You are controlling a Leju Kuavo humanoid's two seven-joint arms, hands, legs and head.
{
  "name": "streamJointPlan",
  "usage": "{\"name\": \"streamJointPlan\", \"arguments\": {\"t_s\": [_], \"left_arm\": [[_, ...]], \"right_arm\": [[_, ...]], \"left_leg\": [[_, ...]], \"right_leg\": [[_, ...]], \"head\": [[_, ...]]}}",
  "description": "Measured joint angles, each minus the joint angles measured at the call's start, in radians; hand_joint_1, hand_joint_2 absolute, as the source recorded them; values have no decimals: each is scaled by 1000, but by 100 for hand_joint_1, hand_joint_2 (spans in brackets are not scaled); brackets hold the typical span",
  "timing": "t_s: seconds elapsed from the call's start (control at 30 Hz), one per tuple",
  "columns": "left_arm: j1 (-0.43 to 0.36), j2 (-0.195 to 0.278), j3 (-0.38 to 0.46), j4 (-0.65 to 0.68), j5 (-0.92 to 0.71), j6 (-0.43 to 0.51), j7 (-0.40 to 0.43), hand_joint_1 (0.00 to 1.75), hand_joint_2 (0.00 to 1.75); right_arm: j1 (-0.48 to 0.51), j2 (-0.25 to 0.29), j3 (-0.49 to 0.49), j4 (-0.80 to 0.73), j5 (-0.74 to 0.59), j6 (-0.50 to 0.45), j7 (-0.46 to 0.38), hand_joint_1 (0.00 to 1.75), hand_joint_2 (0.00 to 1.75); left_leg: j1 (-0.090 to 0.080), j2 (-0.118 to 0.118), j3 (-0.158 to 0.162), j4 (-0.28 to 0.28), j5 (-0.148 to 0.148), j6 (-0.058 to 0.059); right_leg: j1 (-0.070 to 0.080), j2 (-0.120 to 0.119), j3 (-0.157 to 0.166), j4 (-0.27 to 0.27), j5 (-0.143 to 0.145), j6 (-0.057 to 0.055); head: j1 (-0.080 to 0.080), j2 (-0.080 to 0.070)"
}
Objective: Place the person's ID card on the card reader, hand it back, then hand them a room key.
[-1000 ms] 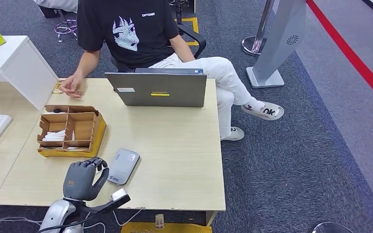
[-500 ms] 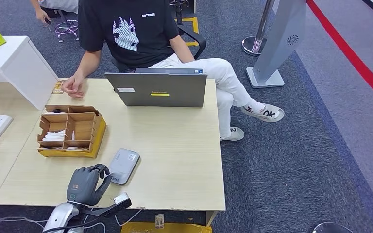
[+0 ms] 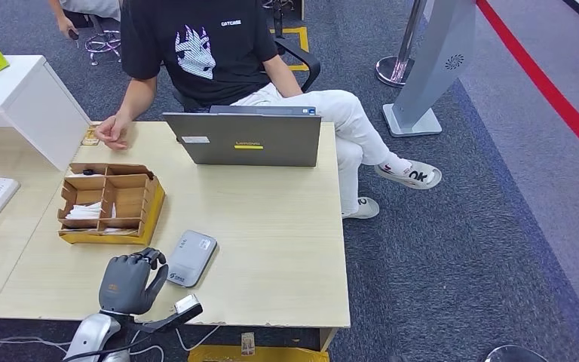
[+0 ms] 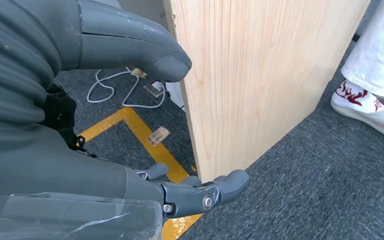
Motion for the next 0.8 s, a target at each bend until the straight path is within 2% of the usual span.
{"name": "streamJointPlan", "arguments": {"t_s": [0.23, 0.37, 0.6, 0.8], "left_arm": [[-34, 23, 25, -81, 16, 19, -19, 175, 175], [-88, 55, 63, -87, 35, 22, -21, 175, 175], [-207, 119, 170, -48, 56, 28, -45, 175, 175], [-247, 135, 213, 18, 34, 54, -49, 171, 175]], "right_arm": [[-1, 0, 10, 0, 0, -3, 6, 0, 175], [-6, 0, 22, 0, 0, -4, 12, 0, 175], [-16, 0, 38, 0, -6, -14, 21, 0, 175], [-21, 0, 51, 0, -7, -15, 23, 0, 175]], "left_leg": [[0, 0, 0, 0, 0, 0], [1, 0, 0, 0, 1, 0], [1, 0, 0, 0, 2, -1], [1, 0, 0, 0, 2, -1]], "right_leg": [[0, 0, 0, 0, 0, 0], [1, 0, 0, 0, 0, -1], [2, 0, 0, 1, 1, -1], [2, 0, 0, 1, 1, -1]], "head": [[0, 0], [0, 0], [0, 0], [0, 0]]}}
